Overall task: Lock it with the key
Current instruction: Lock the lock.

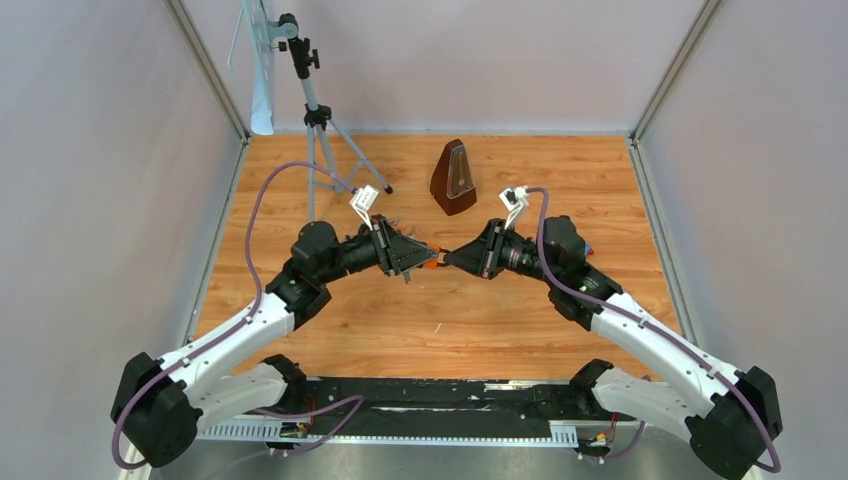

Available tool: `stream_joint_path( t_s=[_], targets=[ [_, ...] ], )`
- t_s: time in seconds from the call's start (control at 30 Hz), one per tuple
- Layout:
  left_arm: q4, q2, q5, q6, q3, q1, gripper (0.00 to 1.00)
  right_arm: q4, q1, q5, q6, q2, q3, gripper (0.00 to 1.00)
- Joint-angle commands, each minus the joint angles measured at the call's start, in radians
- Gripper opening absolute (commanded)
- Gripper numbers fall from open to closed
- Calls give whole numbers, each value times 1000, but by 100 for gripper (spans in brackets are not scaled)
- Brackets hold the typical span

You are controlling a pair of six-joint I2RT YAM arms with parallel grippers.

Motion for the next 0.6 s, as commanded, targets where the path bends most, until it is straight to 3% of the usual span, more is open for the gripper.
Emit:
stream_joint_path(
  t_s=[0.0,0.17,0.27,0.37,0.57],
  targets=[
    [-51,-61,-68,-15,63,-64,0,46,20,92,51,-53,-20,20],
    [-56,-108,-226,-113,51,-64,0,54,19,145,151,-106,-49,71],
    [10,-121,-286,-184,13,-64,0,84,19,194,237,-126,-70,86],
    [78,-130,-312,-270,-19,-64,0,149,19,208,337,-127,-94,86],
    [171,-149,-350,-390,-67,-64,0,260,21,172,417,-65,-82,74]
  ],
)
